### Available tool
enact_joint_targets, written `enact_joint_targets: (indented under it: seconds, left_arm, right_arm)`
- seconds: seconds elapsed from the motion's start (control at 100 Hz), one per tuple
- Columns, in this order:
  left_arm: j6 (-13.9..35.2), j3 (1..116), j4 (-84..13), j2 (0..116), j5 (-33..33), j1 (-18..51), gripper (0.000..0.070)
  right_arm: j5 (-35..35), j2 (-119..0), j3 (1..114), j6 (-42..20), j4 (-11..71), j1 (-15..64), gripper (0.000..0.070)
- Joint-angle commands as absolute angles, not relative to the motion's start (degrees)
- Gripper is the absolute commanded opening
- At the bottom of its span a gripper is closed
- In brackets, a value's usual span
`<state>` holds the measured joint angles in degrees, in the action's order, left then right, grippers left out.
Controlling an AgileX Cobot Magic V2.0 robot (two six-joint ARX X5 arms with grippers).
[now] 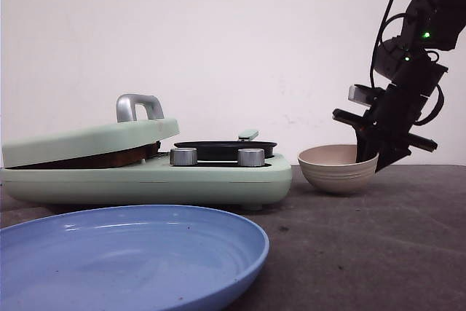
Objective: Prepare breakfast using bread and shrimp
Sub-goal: 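Grasp the bowl rim with the right gripper and lift it, then tilt the bowl over the frying pan to pour the shrimp in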
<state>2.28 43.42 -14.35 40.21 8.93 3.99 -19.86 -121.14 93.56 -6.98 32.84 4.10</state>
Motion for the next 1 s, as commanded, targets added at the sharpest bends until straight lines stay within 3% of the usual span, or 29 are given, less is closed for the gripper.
enact_joint_targets:
  seconds: [0.0,0.28,0.52,0.67,0.99]
  left_arm:
    - [2.42,43.72,-13.63,40.49,9.04,3.92,0.0423]
    - [2.63,43.72,-13.63,40.49,9.04,3.92,0.0423]
    - [2.63,43.72,-13.63,40.49,9.04,3.92,0.0423]
    - [2.61,43.72,-13.63,40.58,9.04,3.92,0.0423]
    - [2.57,43.72,-13.63,40.58,9.04,3.92,0.0423]
  right_arm:
    - [-21.19,-118.87,94.59,-6.42,31.31,4.40,0.0000]
    - [-25.98,-109.45,94.59,-11.18,24.38,6.33,0.0000]
    - [-24.08,-108.27,94.61,-14.00,15.90,12.64,0.0000]
    - [-15.25,-109.89,94.61,-7.11,10.76,18.57,0.0000]
    - [7.81,-114.08,94.59,16.01,1.96,28.29,0.0000]
